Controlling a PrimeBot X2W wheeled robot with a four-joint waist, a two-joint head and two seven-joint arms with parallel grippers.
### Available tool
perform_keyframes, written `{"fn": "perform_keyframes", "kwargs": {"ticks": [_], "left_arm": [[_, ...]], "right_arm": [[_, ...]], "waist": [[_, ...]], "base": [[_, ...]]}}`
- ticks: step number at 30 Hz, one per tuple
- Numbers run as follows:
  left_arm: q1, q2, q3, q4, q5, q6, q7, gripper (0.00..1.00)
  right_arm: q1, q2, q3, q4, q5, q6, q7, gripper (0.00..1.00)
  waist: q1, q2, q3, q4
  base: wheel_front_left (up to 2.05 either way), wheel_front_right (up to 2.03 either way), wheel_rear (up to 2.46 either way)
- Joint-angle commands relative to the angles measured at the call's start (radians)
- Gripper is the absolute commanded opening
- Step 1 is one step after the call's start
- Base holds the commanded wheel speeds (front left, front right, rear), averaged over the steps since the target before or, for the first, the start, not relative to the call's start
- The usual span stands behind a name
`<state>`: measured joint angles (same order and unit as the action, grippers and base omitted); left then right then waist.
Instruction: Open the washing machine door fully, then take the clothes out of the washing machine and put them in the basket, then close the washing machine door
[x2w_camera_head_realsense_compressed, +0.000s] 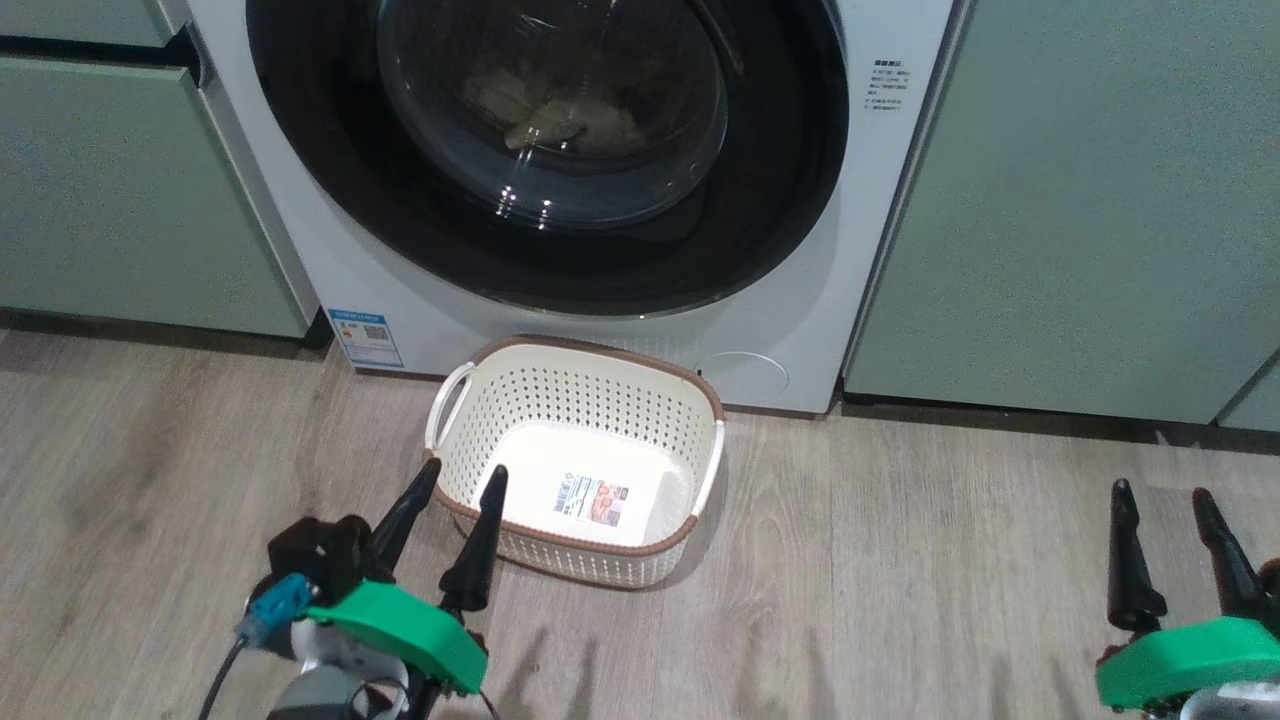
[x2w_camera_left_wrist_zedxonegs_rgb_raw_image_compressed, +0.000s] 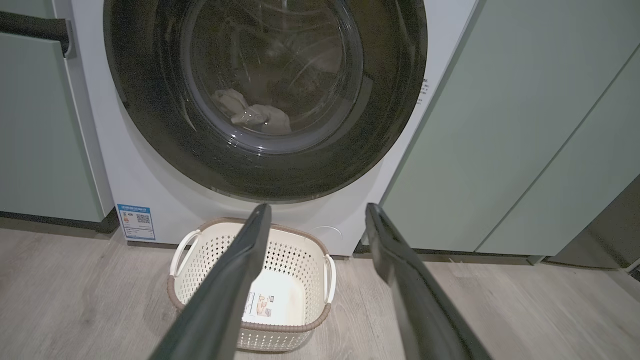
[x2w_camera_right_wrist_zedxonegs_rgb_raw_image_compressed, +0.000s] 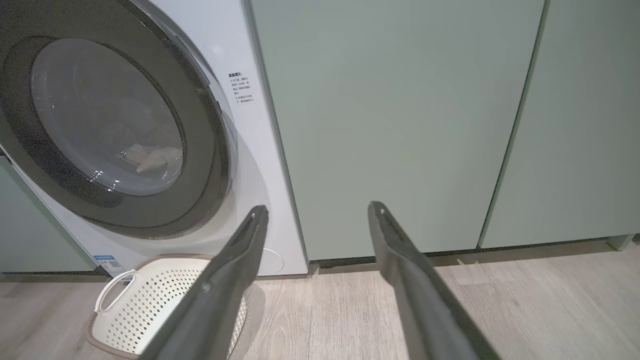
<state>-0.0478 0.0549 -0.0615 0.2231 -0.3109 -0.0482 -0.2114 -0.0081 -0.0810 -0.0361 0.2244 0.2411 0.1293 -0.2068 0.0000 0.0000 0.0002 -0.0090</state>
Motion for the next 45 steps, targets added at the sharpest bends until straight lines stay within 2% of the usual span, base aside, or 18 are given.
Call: {"fn": "perform_keyframes", "kwargs": {"ticks": [1, 13, 43, 44, 45], "left_arm": [[-0.063, 0.015, 0.03, -0.025, 0.031, 0.008, -0.015, 1.0], [-0.078, 0.016, 0.02, -0.005, 0.144, 0.028, -0.047, 1.0], [-0.077, 0.025, 0.006, 0.011, 0.11, 0.053, -0.029, 1.0], [-0.077, 0.026, 0.005, 0.011, 0.109, 0.054, -0.029, 1.0], [-0.077, 0.026, 0.004, 0.011, 0.109, 0.054, -0.029, 1.0]], "right_arm": [[-0.043, -0.006, 0.019, -0.035, -0.037, 0.001, -0.019, 1.0], [-0.041, -0.004, 0.019, -0.035, -0.178, 0.001, -0.055, 1.0], [-0.038, 0.011, 0.001, -0.027, -0.162, 0.001, -0.055, 1.0], [-0.037, 0.011, 0.0, -0.028, -0.161, 0.001, -0.055, 0.9], [-0.037, 0.012, -0.001, -0.03, -0.159, 0.001, -0.055, 0.16]], "waist": [[0.0, 0.0, 0.0, 0.0], [0.0, 0.0, -0.008, -0.001], [0.0, 0.0, -0.014, -0.007], [0.0, 0.0, -0.014, -0.007], [0.0, 0.0, -0.014, -0.007]], "base": [[0.0, 0.0, 0.0], [0.0, 0.0, 0.0], [0.0, 0.0, 0.0], [0.0, 0.0, 0.0], [0.0, 0.0, 0.0]]}}
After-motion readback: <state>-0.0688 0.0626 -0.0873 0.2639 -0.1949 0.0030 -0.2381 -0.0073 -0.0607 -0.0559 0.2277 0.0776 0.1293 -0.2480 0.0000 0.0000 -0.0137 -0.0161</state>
